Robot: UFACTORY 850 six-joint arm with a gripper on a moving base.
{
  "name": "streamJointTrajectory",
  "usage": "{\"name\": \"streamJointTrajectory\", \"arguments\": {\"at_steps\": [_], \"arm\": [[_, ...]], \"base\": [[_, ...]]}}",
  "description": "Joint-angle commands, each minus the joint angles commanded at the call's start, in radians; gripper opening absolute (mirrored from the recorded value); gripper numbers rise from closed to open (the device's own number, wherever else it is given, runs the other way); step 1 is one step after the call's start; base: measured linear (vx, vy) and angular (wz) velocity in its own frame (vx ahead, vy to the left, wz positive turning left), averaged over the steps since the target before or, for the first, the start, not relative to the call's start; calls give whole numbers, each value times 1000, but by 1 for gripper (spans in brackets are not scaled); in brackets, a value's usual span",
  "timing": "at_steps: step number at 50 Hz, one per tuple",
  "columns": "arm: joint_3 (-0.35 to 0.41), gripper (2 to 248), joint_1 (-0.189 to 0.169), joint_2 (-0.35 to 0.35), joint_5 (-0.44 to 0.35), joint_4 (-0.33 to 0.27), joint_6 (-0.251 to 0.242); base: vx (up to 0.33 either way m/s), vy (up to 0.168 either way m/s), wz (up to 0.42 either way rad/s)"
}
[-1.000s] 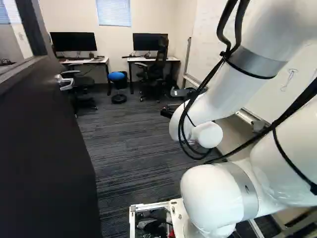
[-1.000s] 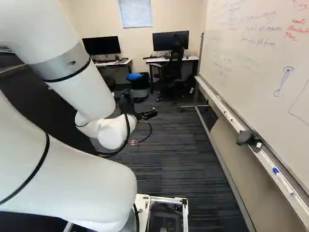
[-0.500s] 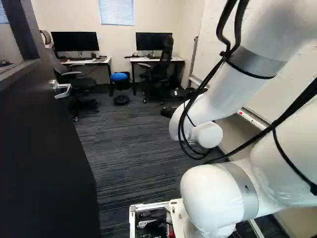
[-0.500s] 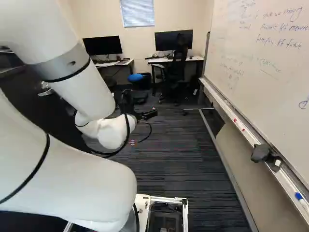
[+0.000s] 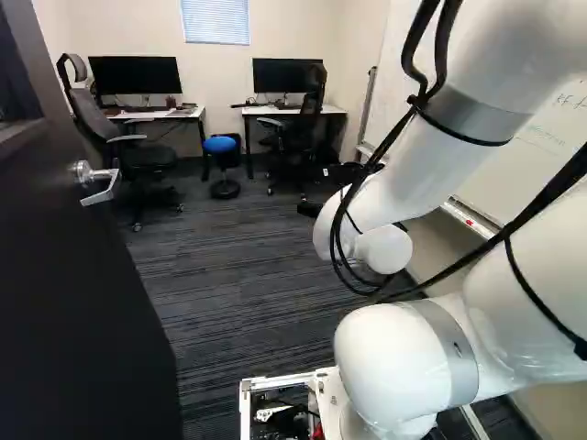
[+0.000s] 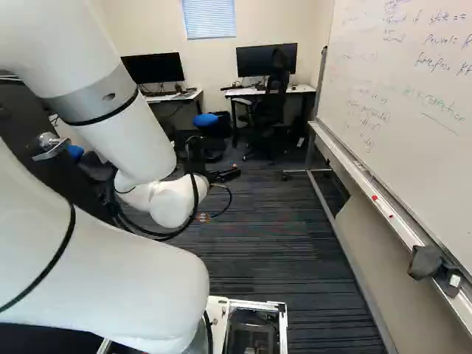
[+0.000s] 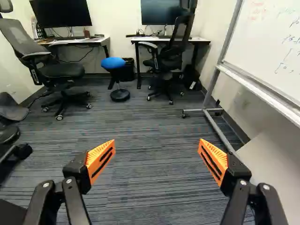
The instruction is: Open the door and move inside
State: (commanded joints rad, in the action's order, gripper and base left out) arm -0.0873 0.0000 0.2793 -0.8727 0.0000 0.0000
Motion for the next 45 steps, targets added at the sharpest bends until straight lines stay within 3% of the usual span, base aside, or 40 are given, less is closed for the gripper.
{"name": "streamJointTrajectory", "arguments": {"at_steps": [45], "arm": [[0, 247, 0, 0, 0, 0, 0]], "base": [[218, 25, -13]]}}
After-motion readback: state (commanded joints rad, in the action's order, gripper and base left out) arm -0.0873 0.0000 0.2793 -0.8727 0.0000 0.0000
